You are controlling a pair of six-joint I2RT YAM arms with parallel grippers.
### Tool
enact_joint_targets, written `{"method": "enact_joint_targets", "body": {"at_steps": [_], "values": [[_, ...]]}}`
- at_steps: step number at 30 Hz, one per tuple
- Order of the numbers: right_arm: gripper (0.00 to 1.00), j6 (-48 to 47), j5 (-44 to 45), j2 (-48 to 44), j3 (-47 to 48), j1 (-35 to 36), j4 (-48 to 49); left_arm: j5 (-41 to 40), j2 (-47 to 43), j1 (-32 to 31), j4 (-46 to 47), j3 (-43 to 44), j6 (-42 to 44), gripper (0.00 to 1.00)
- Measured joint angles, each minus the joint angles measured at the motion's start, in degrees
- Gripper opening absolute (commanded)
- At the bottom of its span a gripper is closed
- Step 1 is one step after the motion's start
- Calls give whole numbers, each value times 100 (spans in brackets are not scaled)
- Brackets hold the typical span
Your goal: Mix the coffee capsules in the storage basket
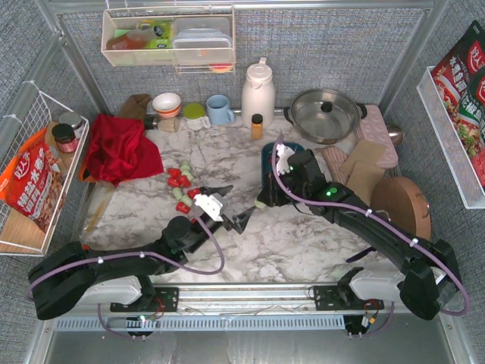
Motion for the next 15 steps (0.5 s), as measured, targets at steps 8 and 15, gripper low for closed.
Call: {"method": "enact_joint_targets", "body": {"at_steps": [8,15], "values": [[0,-367,2221,352,-247,-177,632,-1381,-896,0,-1856,267,-1163,99],[55,-588,3261,1528,280,-621,1021,-2758,-1515,0,-5016,568,-3195,99]]}}
